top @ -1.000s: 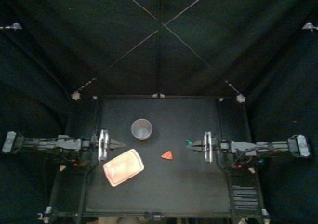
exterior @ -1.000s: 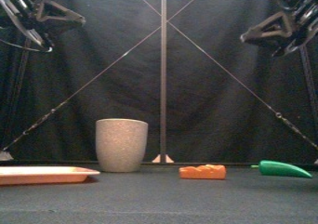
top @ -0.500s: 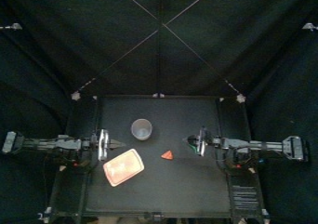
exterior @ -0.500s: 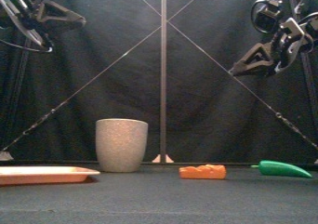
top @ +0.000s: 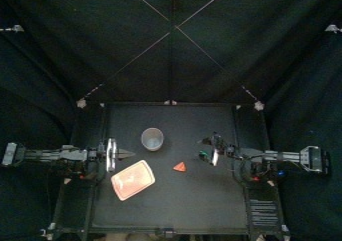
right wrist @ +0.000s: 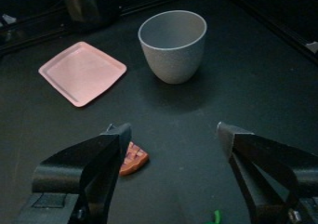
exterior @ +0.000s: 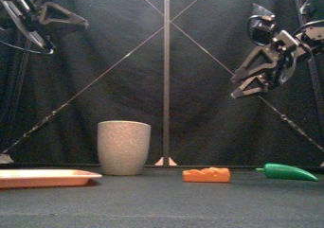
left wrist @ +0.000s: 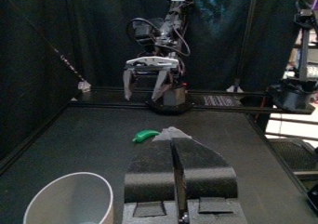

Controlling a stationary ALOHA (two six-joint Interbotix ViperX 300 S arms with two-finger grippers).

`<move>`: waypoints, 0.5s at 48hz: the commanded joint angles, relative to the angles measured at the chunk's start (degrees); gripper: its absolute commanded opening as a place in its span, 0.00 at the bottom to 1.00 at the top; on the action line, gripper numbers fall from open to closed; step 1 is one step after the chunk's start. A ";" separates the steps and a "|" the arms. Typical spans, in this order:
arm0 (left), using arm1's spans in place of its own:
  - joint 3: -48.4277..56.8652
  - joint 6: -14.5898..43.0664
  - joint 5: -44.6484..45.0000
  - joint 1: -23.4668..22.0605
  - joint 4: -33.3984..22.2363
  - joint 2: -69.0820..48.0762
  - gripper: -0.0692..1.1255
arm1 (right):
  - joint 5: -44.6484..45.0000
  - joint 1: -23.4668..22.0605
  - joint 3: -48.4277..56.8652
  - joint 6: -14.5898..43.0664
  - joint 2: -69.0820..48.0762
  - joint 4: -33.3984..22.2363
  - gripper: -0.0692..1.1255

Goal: Pick the pie then place it on the pink plate
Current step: Pick the pie

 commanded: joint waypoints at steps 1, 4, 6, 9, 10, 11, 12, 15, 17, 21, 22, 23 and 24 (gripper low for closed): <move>-1.49 0.09 -0.53 0.35 0.26 0.26 0.03 | -0.18 2.55 -4.04 0.00 4.57 -1.49 0.95; -1.41 0.09 -0.53 0.44 0.26 0.26 0.03 | -0.18 4.04 -6.06 0.00 7.82 -2.37 0.95; -1.32 0.09 -0.53 0.62 0.26 0.26 0.03 | 0.00 4.92 -7.47 0.00 10.20 -2.81 0.95; -1.23 0.09 -0.53 0.79 0.26 0.26 0.03 | 1.32 5.80 -9.76 0.00 13.89 -3.16 0.95; -1.14 0.09 -0.53 0.88 0.26 0.26 0.03 | 2.20 6.06 -10.55 0.00 15.12 -3.08 0.95; -1.14 0.09 -0.53 0.88 0.18 0.26 0.03 | 3.25 6.33 -11.34 0.09 16.44 -2.99 0.95; -1.14 0.09 -0.53 0.97 0.18 0.18 0.03 | 4.57 6.50 -12.22 0.09 17.67 -2.81 0.95; -0.88 0.09 -0.53 1.05 0.00 0.26 0.03 | 10.28 6.59 -15.12 0.09 21.09 -2.55 0.95; -0.79 0.00 -0.53 1.14 -0.09 0.26 0.03 | 15.82 6.42 -17.75 -0.09 23.82 -2.90 0.95; -0.53 0.00 -0.53 1.05 -0.18 0.26 0.03 | 23.47 6.50 -21.88 -1.05 28.21 -3.60 0.95; -0.62 0.00 -0.53 1.14 -0.18 0.26 0.03 | 24.79 6.50 -22.76 -0.97 29.27 -4.04 0.95; -0.53 0.09 -0.53 1.14 -0.18 0.26 0.03 | 25.93 6.50 -23.64 -0.97 30.32 -4.57 0.95; -0.53 0.00 -0.53 1.14 -0.18 0.18 0.03 | 26.89 6.59 -24.35 -0.97 31.20 -5.10 0.95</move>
